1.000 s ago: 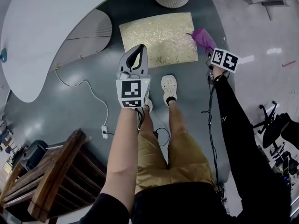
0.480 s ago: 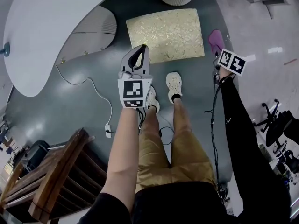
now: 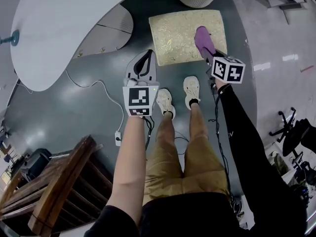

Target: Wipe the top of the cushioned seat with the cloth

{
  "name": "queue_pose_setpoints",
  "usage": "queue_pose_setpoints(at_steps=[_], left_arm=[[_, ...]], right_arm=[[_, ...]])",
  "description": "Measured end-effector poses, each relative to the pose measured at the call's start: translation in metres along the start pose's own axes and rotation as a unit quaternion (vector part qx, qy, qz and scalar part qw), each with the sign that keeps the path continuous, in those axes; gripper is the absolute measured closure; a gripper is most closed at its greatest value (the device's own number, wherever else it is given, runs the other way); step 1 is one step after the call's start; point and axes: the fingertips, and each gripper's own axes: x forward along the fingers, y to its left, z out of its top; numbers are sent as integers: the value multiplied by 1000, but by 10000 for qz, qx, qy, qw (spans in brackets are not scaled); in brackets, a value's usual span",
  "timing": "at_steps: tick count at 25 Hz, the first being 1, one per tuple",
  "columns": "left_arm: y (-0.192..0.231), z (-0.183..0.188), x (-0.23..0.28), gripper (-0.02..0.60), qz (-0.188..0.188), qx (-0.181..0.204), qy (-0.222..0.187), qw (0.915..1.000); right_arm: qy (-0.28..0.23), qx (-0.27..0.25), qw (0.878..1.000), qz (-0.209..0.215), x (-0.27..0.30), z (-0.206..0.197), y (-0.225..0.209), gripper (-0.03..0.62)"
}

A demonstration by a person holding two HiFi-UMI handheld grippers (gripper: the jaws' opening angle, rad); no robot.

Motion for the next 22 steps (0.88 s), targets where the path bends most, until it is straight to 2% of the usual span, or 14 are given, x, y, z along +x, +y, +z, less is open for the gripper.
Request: queue_pose_setpoints(at_steps=[4,7,9,11,15,22], left_arm=[[17,-10,-17,578,37,-68,-13,10000],[28,-17,-26,578,42,-82,-20,10000],[32,-22,-32,578,42,-111,-16,9999],[35,-25,-35,578,55,-153,-17,9999],[38,-28,-38,578,82,-200,-58,9997],[32,-30,-28,578,163,-441,-53,9989]], right_arm=[[415,-258,9950,872,28,-29,90,516],[829,-472,9814,1664,43,-55,157,516],[1082,-584,9751,1843,54,-72,182,516],[1324,-558,9770,1577,70,-83,183,516],[1683,-246,9828,721,96,-91,151,516],[1686,-109,9852,274,83,-84,99,516]])
